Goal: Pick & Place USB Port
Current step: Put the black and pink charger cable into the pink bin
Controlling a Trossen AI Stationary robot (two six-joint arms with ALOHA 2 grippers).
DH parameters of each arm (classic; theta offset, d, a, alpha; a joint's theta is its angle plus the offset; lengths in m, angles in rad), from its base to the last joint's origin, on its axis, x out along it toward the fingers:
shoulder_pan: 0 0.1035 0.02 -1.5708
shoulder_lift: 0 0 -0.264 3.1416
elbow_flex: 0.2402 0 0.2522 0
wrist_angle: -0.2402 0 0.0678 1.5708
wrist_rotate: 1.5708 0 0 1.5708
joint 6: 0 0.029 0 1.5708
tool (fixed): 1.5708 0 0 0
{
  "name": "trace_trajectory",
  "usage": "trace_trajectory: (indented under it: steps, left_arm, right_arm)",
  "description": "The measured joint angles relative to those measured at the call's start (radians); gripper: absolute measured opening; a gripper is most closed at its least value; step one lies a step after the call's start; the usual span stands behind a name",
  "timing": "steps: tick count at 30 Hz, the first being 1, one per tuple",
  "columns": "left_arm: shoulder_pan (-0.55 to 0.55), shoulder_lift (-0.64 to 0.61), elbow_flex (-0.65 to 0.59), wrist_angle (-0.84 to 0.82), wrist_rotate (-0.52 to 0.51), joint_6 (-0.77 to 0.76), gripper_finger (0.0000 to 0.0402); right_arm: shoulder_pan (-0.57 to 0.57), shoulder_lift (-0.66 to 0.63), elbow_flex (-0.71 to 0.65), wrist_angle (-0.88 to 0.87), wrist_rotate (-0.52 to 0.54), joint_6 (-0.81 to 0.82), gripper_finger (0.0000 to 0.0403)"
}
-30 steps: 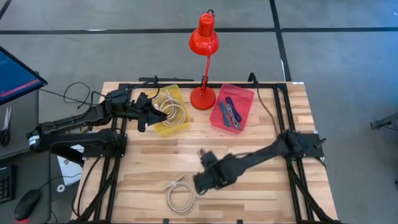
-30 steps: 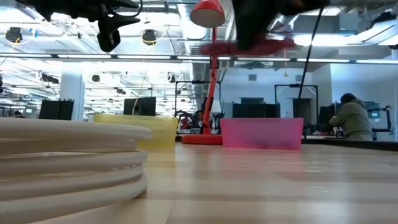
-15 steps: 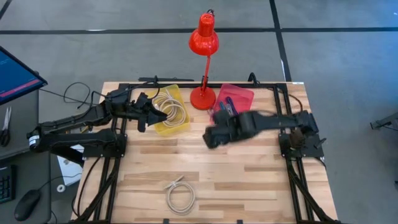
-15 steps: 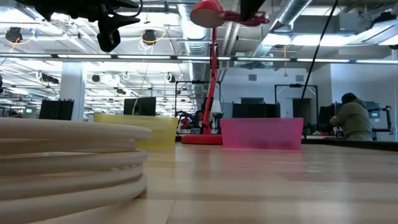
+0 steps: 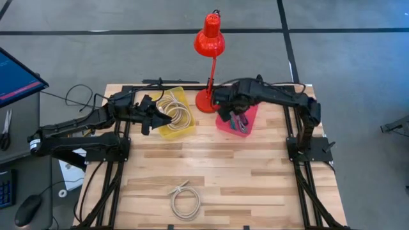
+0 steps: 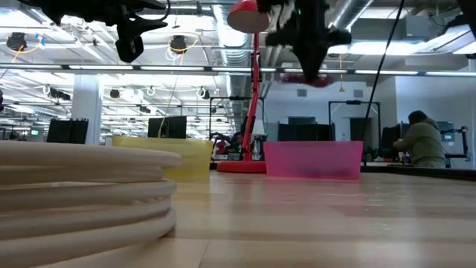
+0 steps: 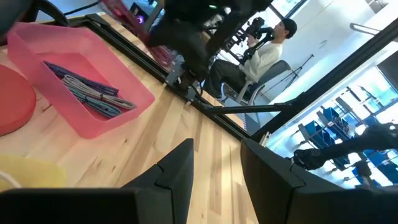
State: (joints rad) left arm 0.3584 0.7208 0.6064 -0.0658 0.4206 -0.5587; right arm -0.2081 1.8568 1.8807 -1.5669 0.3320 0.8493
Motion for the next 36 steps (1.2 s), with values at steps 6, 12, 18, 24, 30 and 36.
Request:
trace_trajectory:
  steps: [6,12,18,24,30,36]
  left_arm:
    - [0.000,0.000,0.000,0.000,0.000,0.000,0.0131]
    - [0.000,0.000,0.000,0.000,0.000,0.000,0.0131]
    - [0.000,0.000,0.000,0.000,0.000,0.000,0.0131]
    - [0.000,0.000,0.000,0.000,0.000,0.000,0.0131]
    - [0.000,0.000,0.000,0.000,0.000,0.000,0.0131]
    - [0.000,0.000,0.000,0.000,0.000,0.000,0.0131]
  right_arm:
    - [-0.101,0.000,-0.099,0.055,-0.061,-0.072,0.0000]
    - [-0.174,0.000,-0.213,0.194,-0.107,-0.119,0.0000]
    - [-0.236,0.000,-0.345,0.340,-0.166,-0.138,0.0000]
    - [-0.294,0.000,-0.443,0.390,-0.183,-0.150,0.0000]
    - [-0.325,0.000,-0.507,0.435,-0.203,-0.146,0.0000]
    - [-0.327,0.000,-0.528,0.545,-0.203,-0.145,0.0022]
